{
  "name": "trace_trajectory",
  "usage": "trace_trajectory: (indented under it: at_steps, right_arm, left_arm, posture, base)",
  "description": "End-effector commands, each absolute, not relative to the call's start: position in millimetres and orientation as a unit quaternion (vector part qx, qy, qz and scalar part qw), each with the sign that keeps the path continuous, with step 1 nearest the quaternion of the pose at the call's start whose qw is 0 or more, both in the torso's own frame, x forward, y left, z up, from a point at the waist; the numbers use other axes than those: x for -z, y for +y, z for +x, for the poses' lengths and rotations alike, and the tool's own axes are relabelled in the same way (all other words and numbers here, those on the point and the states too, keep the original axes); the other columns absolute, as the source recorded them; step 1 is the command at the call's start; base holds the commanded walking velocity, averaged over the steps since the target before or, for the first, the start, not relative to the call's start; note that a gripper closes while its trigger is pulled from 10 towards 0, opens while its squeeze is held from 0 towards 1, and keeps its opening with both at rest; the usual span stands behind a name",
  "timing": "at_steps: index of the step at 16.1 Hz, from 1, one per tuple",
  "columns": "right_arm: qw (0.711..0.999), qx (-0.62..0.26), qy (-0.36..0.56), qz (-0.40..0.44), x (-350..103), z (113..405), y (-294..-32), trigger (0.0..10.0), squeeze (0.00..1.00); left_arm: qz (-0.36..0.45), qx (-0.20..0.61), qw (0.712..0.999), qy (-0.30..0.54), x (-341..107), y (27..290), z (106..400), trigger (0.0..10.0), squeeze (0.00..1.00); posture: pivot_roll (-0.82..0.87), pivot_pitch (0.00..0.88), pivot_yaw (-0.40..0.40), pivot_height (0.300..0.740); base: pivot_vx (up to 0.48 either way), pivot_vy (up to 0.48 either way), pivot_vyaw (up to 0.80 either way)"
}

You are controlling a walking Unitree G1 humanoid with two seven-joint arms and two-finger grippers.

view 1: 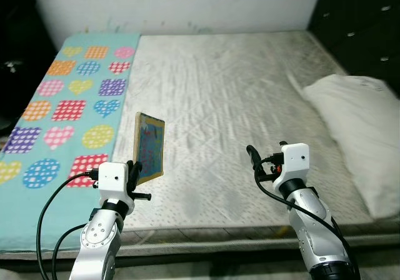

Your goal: Clean up the room

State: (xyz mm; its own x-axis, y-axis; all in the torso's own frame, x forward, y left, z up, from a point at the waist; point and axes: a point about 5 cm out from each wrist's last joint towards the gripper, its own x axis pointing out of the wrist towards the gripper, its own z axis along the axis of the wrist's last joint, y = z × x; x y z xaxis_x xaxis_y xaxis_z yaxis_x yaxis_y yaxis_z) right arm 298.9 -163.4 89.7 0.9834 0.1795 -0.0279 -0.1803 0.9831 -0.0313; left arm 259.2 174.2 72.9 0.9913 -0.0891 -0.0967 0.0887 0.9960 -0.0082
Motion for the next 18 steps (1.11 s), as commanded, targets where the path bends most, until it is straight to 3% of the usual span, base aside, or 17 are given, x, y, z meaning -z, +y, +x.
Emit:
trace_trajectory:
  at_steps: [1, 10, 18]
  right_arm:
    - [0.995, -0.096, 0.016, -0.017, -88.5, 298.7, -160.6, 10.0, 0.00]
    - [0.996, -0.086, 0.013, -0.025, -88.5, 303.5, -162.3, 10.0, 0.00]
    - [0.994, -0.081, -0.007, -0.073, -88.9, 304.7, -158.7, 10.0, 0.00]
  left_arm:
    - [0.003, 0.035, 0.999, 0.025, -83.1, 177.2, 262.8, 10.0, 0.00]
    - [0.017, 0.027, 0.999, 0.039, -78.3, 178.1, 267.2, 10.0, 0.00]
    - [0.012, 0.027, 0.999, 0.039, -76.3, 176.7, 268.0, 10.0, 0.00]
  posture:
    - [-0.12, 0.085, 0.016, 0.740]
    - [-0.11, 0.058, 0.020, 0.740]
    - [-0.11, 0.051, 0.014, 0.740]
  base:
    - [0.000, 0.000, 0.00]
    - [0.000, 0.000, 0.00]
    - [0.000, -0.325, 0.00]
